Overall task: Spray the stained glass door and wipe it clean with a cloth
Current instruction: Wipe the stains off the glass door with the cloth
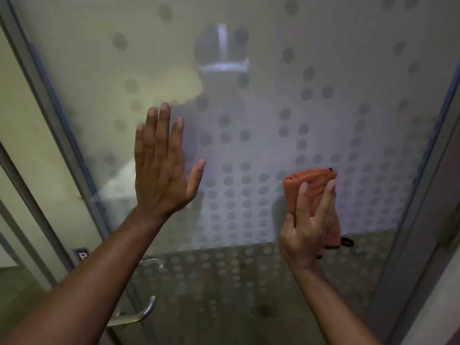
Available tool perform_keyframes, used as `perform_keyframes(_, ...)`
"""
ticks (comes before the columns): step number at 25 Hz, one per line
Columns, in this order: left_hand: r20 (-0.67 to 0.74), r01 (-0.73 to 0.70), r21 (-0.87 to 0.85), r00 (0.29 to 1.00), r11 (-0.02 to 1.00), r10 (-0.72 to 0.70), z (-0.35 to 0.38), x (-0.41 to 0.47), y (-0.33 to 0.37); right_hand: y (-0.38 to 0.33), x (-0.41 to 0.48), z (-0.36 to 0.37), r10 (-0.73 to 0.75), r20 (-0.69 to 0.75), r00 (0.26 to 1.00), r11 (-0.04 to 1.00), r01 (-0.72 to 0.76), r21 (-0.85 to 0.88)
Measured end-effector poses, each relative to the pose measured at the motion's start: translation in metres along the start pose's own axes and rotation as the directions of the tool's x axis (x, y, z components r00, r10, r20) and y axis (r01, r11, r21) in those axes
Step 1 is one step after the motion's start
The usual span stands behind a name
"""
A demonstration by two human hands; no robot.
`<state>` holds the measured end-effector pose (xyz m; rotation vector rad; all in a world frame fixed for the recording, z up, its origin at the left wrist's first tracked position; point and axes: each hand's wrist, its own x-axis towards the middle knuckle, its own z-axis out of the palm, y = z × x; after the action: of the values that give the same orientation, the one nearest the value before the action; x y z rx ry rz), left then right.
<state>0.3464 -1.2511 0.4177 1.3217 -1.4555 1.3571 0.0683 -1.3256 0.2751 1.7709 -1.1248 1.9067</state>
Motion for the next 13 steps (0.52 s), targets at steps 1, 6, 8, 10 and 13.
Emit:
perform_keyframes(1,0.001,-0.006,-0.012,1.0,1.0,0.006,0.0,0.0,0.0,-0.013,-0.007,0.005,-0.003,0.015,1.0,1.0,0.003,0.008)
perform_keyframes(6,-0.004,-0.028,-0.064,1.0,0.998,0.028,-0.001,-0.002,-0.002,-0.076,-0.039,0.029,-0.114,0.118,0.986,0.993,0.109,0.046)
perform_keyframes(8,-0.008,-0.04,-0.097,0.999,0.994,0.039,-0.002,-0.001,-0.002,-0.098,-0.05,0.036,-0.211,0.16,0.964,0.977,0.201,0.078)
perform_keyframes(10,-0.01,-0.049,-0.15,0.999,0.987,0.048,-0.004,0.0,-0.003,-0.121,-0.061,0.044,-0.262,0.197,0.945,0.964,0.245,0.107)
perform_keyframes(13,-0.013,-0.049,-0.28,0.999,0.959,0.047,-0.011,0.001,-0.003,-0.153,-0.074,0.055,-0.299,0.259,0.919,0.953,0.273,0.133)
